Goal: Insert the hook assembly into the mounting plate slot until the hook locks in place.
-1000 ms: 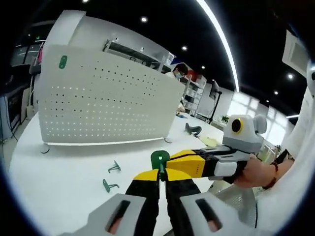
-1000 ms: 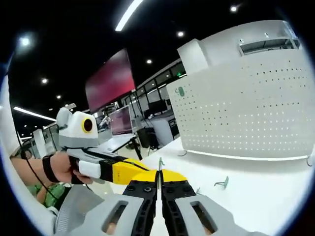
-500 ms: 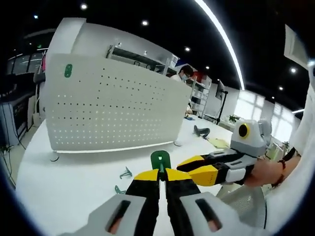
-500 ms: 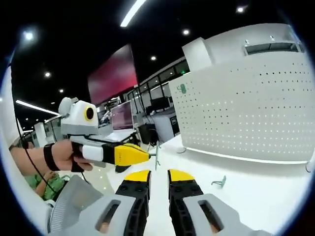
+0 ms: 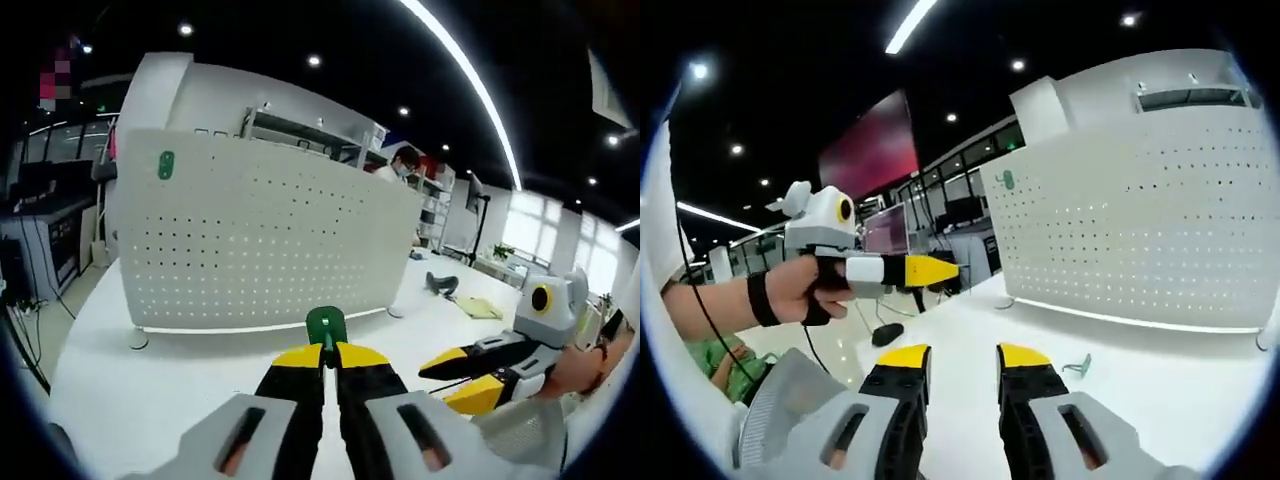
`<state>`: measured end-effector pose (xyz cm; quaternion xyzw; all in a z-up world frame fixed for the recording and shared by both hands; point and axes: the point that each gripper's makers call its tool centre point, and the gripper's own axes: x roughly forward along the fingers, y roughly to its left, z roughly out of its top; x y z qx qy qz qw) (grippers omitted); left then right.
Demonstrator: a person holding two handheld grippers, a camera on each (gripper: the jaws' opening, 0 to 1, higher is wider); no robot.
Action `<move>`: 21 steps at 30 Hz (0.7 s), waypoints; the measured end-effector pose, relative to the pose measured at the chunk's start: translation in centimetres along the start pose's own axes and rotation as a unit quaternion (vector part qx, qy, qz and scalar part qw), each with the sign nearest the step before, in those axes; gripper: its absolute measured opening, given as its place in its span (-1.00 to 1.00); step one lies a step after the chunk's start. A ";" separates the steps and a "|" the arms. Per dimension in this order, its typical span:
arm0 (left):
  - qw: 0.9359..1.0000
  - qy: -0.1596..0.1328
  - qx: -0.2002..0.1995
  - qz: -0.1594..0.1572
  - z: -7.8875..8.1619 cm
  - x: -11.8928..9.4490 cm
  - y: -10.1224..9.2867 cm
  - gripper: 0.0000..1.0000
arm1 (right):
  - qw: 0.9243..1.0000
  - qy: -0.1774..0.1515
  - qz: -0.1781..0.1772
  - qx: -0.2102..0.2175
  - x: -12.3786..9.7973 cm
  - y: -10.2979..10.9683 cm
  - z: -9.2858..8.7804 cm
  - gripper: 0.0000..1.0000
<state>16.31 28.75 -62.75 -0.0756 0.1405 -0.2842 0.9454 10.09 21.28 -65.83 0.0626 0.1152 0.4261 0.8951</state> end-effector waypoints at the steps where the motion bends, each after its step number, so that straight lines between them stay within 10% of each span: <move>1: 1.000 -0.003 0.004 0.004 0.3 0.1 0.2 -0.95 | 1.000 -0.002 -0.003 -0.002 -0.1 -0.1 0.1 -0.38; 21: 0.995 -0.047 0.029 0.077 4.6 1.1 4.6 -0.95 | 0.999 -0.015 -0.031 0.018 -1.9 -1.0 -0.2 -0.28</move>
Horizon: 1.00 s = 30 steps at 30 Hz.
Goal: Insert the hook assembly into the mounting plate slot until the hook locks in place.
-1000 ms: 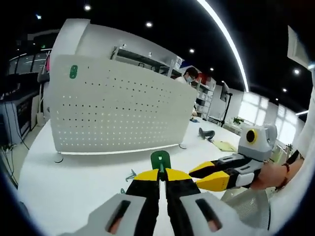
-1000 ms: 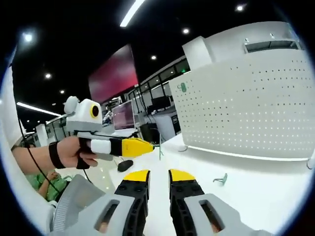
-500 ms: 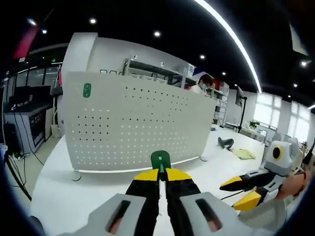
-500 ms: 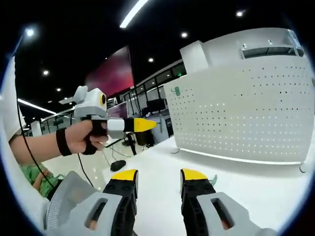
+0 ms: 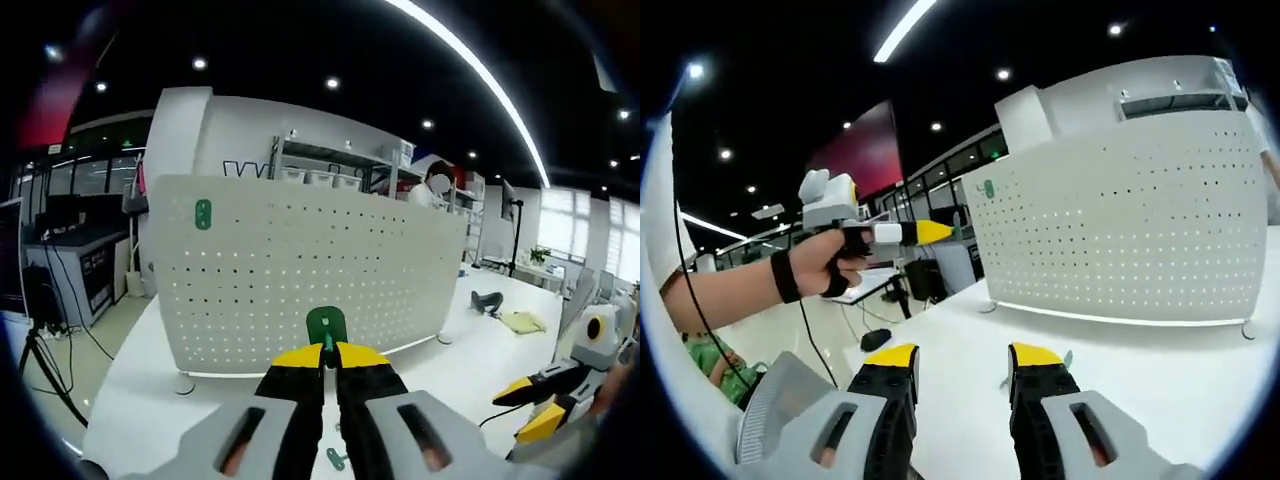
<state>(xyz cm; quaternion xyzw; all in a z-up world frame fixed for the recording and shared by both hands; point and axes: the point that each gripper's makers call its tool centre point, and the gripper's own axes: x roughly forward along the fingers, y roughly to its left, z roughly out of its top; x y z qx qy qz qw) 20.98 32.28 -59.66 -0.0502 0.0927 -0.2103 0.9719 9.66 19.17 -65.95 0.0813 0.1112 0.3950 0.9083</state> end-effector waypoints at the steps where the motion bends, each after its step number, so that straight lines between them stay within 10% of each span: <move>1: 1.000 -0.003 -0.001 0.003 0.1 0.0 0.2 -0.95 | 1.000 0.003 -0.001 -0.001 -0.1 0.1 -0.1 -0.28; 30: 0.996 -0.036 0.049 0.071 5.4 5.0 5.1 -0.95 | 0.999 0.020 -0.022 -0.018 -0.3 1.8 0.0 -0.14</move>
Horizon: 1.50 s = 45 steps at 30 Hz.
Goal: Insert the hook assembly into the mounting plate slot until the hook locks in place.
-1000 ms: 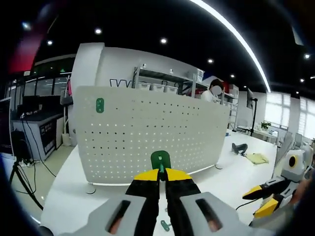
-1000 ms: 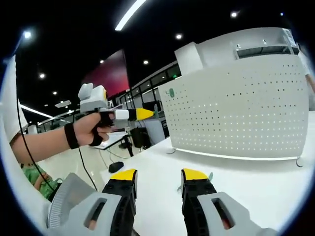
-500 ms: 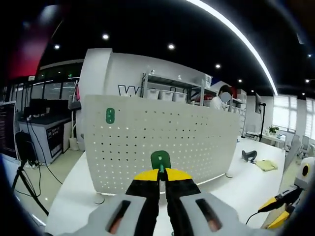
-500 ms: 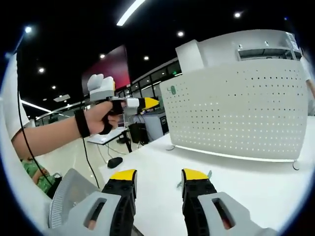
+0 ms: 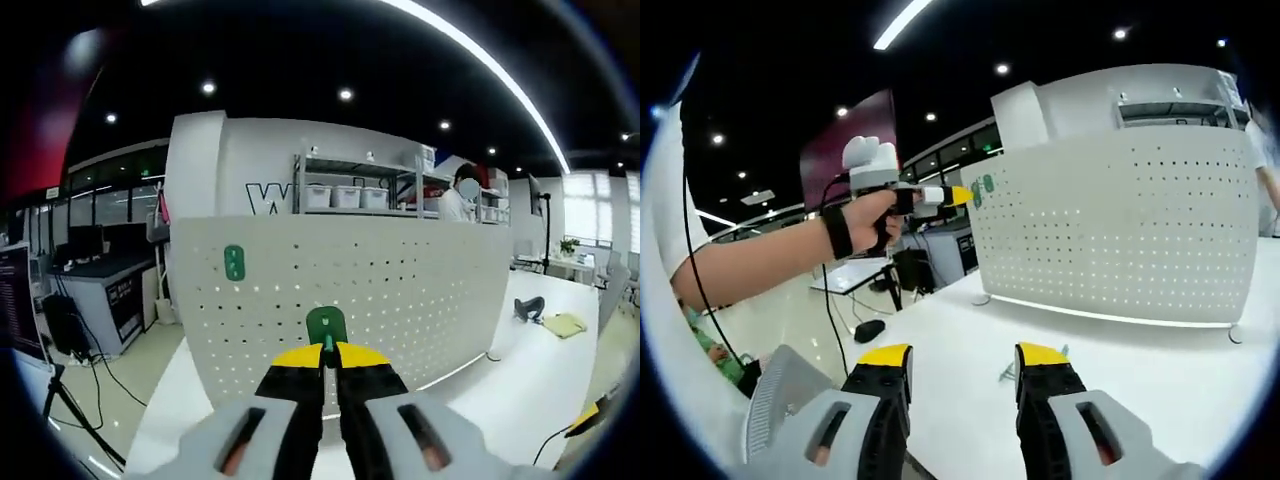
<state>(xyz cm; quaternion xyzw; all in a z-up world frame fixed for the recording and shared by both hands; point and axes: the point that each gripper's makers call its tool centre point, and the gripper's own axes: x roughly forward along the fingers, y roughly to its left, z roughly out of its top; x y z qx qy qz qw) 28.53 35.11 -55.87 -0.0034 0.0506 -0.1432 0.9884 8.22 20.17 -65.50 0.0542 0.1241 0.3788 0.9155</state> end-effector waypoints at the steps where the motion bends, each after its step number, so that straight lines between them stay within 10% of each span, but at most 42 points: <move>1: 1.000 0.001 0.001 0.000 0.0 0.2 0.1 -0.95 | 1.000 0.006 0.001 -0.010 -0.1 0.2 -0.1 -0.12; 45: 0.997 -0.014 0.055 0.056 2.9 8.1 3.8 -0.95 | 0.997 0.004 -0.081 0.008 -0.9 -2.2 -0.7 -0.08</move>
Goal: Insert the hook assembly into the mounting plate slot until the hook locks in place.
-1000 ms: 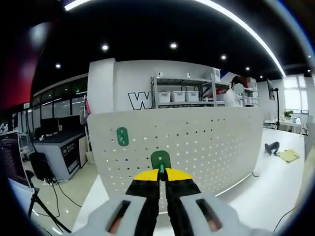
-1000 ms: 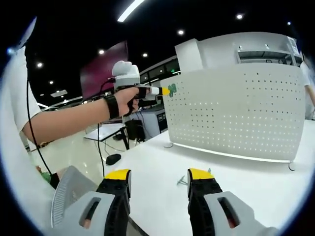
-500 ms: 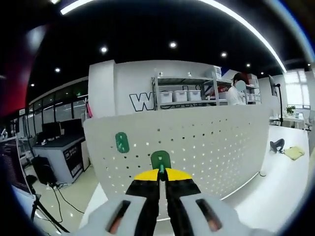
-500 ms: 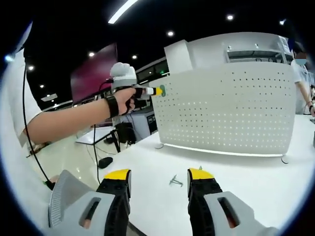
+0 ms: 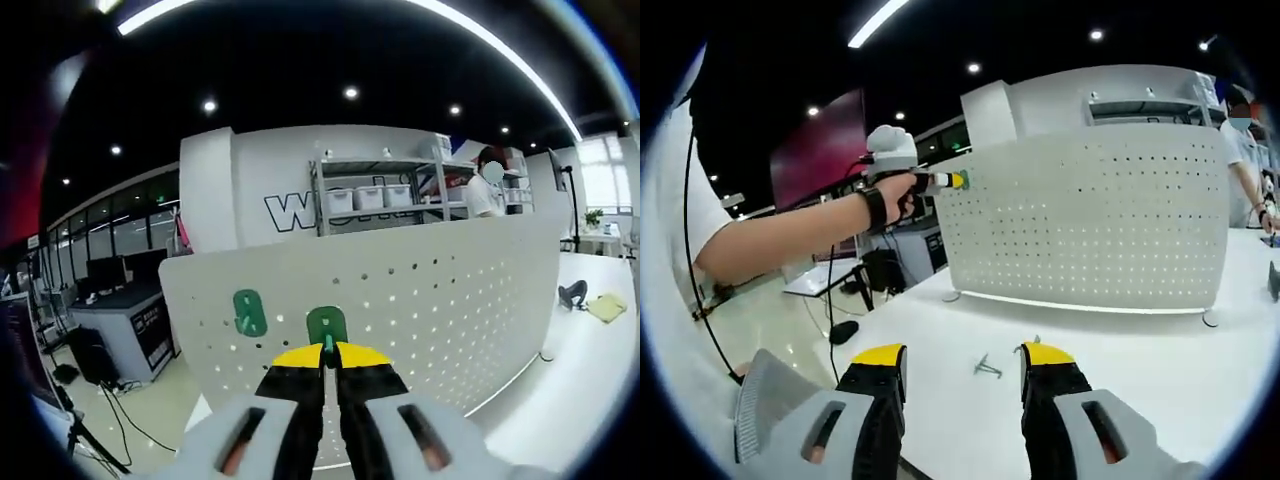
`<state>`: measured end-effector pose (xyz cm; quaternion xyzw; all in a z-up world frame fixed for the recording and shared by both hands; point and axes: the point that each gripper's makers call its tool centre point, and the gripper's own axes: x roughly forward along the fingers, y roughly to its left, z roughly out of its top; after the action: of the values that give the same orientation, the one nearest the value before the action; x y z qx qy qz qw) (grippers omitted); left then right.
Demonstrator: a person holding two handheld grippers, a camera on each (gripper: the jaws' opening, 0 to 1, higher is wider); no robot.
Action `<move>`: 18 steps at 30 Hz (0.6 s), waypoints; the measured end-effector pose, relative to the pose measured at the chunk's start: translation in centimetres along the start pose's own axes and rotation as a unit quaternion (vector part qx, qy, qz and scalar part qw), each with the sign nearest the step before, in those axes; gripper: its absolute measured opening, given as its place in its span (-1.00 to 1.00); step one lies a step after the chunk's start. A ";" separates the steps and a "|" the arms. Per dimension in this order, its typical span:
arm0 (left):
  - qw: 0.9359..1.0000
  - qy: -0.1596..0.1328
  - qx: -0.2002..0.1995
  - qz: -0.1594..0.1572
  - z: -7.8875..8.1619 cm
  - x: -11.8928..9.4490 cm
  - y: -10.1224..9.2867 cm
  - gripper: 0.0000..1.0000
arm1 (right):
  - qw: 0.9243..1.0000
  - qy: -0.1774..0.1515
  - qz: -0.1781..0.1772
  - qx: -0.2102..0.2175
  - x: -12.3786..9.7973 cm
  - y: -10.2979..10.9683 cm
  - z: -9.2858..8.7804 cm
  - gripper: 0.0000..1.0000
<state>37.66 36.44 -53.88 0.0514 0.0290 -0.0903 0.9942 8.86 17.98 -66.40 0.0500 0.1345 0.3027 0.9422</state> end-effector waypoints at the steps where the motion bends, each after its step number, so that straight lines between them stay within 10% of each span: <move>1: 1.000 0.000 0.000 0.000 0.0 0.2 0.0 -0.95 | 1.000 0.001 -0.001 0.004 0.0 -0.1 -0.1 -0.08; 18: 1.000 -0.013 0.004 0.014 1.3 2.7 1.3 -0.95 | 1.000 0.016 -0.005 0.005 0.4 -0.8 -0.4 -0.08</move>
<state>40.57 37.09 -52.61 0.0546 0.0150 -0.0773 0.9954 9.50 17.63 -67.03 0.0494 0.1510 0.2983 0.9411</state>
